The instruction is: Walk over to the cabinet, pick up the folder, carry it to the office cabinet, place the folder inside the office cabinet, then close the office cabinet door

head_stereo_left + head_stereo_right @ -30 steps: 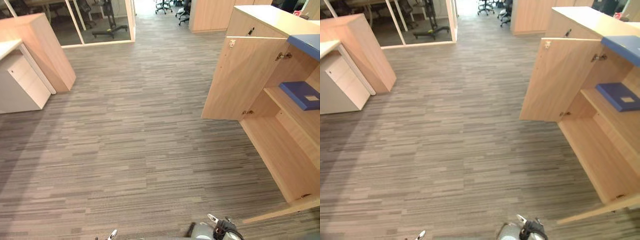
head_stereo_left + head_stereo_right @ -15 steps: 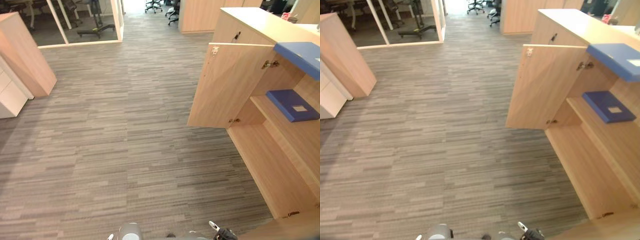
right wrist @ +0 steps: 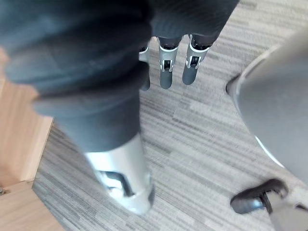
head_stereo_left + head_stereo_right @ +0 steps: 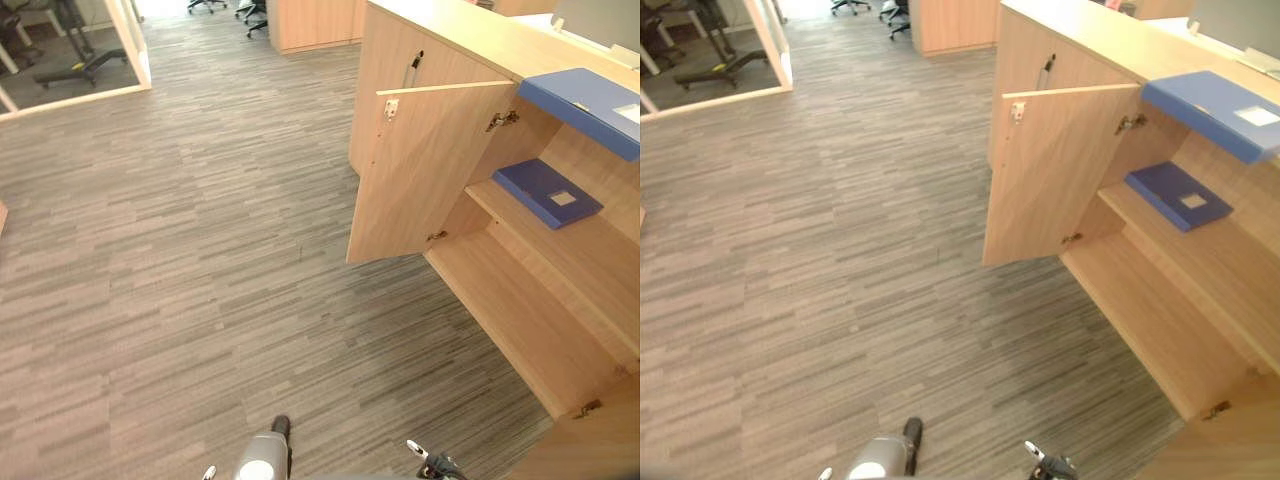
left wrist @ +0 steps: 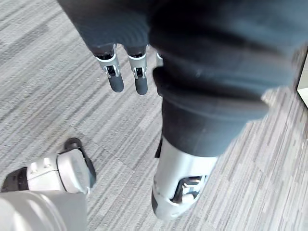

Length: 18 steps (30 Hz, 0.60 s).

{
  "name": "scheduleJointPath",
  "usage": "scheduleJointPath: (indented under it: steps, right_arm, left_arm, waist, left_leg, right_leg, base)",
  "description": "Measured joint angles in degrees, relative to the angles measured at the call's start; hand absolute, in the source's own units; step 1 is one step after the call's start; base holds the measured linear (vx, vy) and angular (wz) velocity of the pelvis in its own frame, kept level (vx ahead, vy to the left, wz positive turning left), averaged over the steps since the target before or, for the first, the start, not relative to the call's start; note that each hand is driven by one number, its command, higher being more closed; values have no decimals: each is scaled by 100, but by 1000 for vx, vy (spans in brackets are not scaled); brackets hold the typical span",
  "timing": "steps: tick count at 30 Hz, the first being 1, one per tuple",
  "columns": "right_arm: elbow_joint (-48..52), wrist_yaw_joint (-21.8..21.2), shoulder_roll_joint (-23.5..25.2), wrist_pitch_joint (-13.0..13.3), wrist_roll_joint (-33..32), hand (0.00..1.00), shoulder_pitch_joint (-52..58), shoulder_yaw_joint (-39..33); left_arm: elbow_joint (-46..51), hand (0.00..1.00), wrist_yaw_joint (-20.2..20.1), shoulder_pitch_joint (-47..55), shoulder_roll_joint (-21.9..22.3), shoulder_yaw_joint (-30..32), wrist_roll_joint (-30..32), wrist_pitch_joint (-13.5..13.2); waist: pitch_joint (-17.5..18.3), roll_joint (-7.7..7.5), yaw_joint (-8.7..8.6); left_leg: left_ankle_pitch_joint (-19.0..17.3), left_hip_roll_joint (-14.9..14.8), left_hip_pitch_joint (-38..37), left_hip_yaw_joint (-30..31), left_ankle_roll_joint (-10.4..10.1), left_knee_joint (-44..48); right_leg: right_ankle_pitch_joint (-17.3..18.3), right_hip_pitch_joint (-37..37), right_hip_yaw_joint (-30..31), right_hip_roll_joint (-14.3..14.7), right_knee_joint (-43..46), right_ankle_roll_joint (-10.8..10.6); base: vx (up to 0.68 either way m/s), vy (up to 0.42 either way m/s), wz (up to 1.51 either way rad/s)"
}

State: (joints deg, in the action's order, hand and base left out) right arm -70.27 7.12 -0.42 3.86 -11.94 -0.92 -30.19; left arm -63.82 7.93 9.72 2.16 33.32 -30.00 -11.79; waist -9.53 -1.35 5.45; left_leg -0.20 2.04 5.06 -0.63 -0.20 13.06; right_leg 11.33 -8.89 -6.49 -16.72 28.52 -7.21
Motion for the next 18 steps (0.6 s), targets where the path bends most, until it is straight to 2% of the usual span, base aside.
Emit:
scheduleJointPath:
  steps: [1,2,3,4,5,6,8,10,11,13,14,15,16,18]
  right_arm:
    - [16,-22,-22,-21,70,0,34,-1]
    - [83,-26,-51,-26,99,0,76,6]
    - [104,-25,-52,-22,107,0,78,5]
    - [107,-21,-51,-13,136,0,58,21]
    - [105,-21,-52,-3,162,0,59,31]
    - [103,-22,-70,14,185,0,64,117]
    - [93,-22,-102,12,185,0,64,240]
    - [99,-24,-143,22,152,0,68,213]
    - [98,-24,-146,21,155,0,69,209]
    - [100,-24,-81,12,157,0,151,2]
    - [109,-26,-49,0,87,0,207,-216]
    - [115,-29,-49,-10,20,0,229,-251]
    - [156,-38,-40,-20,-73,0,232,-315]
    - [238,-37,16,-25,-159,0,313,-483]
  left_arm:
    - [-8,0,1,40,14,33,-32,0]
    - [-22,0,5,56,24,94,-22,1]
    - [-16,0,10,76,22,101,18,0]
    - [5,0,32,91,-36,122,60,1]
    - [19,0,49,87,-67,117,81,0]
    - [56,0,61,60,-160,-19,183,-14]
    - [53,0,59,28,-215,-175,209,-32]
    - [39,0,59,-141,-220,-338,246,-33]
    - [38,0,57,-178,-212,-375,245,-34]
    - [49,0,25,-274,-133,-387,232,-32]
    - [54,0,-9,-279,-35,-351,188,-39]
    - [83,0,-25,-279,-10,-325,136,-52]
    - [94,0,-48,-310,41,-251,67,-36]
    - [148,0,-59,-311,97,-119,18,-41]
  waist:
    - [29,49,-23]
    - [56,119,-64]
    - [76,123,-72]
    - [78,127,-79]
    - [81,133,-105]
    - [89,165,-195]
    - [87,179,-247]
    - [-21,222,-331]
    - [-43,211,-346]
    - [-59,73,-404]
    - [-58,60,-443]
    - [-15,65,-448]
    - [-34,110,-470]
    - [-44,116,-486]
  left_leg:
    - [-73,109,-273,-167,105,-139]
    - [-127,146,-472,-330,177,-276]
    - [-127,148,-594,-430,208,-390]
    - [-126,133,-828,-601,255,-585]
    - [-142,110,-895,-653,284,-640]
    - [-264,-18,-915,-832,329,-727]
    - [-304,-110,-922,-942,308,-760]
    - [-364,-317,-1034,-1058,220,-794]
    - [-387,-356,-1089,-1079,189,-803]
    - [-448,-314,-1323,-1119,95,-918]
    - [-475,-351,-1430,-1082,57,-993]
    - [-474,-378,-1450,-1082,16,-1054]
    - [-424,-450,-1464,-1088,-168,-1096]
    - [-452,-597,-1539,-1064,-246,-1178]
  right_leg:
    - [-231,205,-200,-295,610,342]
    - [-427,269,-687,-594,942,652]
    - [-463,292,-957,-716,1052,723]
    - [-420,392,-1426,-849,1089,680]
    - [-338,424,-1617,-832,1060,583]
    - [-49,676,-1804,-488,825,382]
    - [44,889,-1935,-218,581,347]
    - [79,1198,-2061,315,85,354]
    - [71,1224,-2132,390,-40,365]
    - [-183,1248,-2282,415,-578,674]
    - [-78,1195,-2331,470,-557,767]
    - [0,1221,-2347,513,-563,767]
    - [99,1248,-2387,608,-542,804]
    - [178,1157,-2440,775,-596,874]
  base:
    - [205,345,-56]
    - [167,320,-58]
    - [120,258,-72]
    - [80,168,-68]
    - [81,164,-91]
    - [33,94,-68]
    - [27,39,-57]
    - [63,-53,-46]
    - [56,-111,-26]
    - [54,-127,-3]
    - [100,-128,2]
    - [205,-179,-2]
    - [243,-165,-8]
    - [261,-177,3]
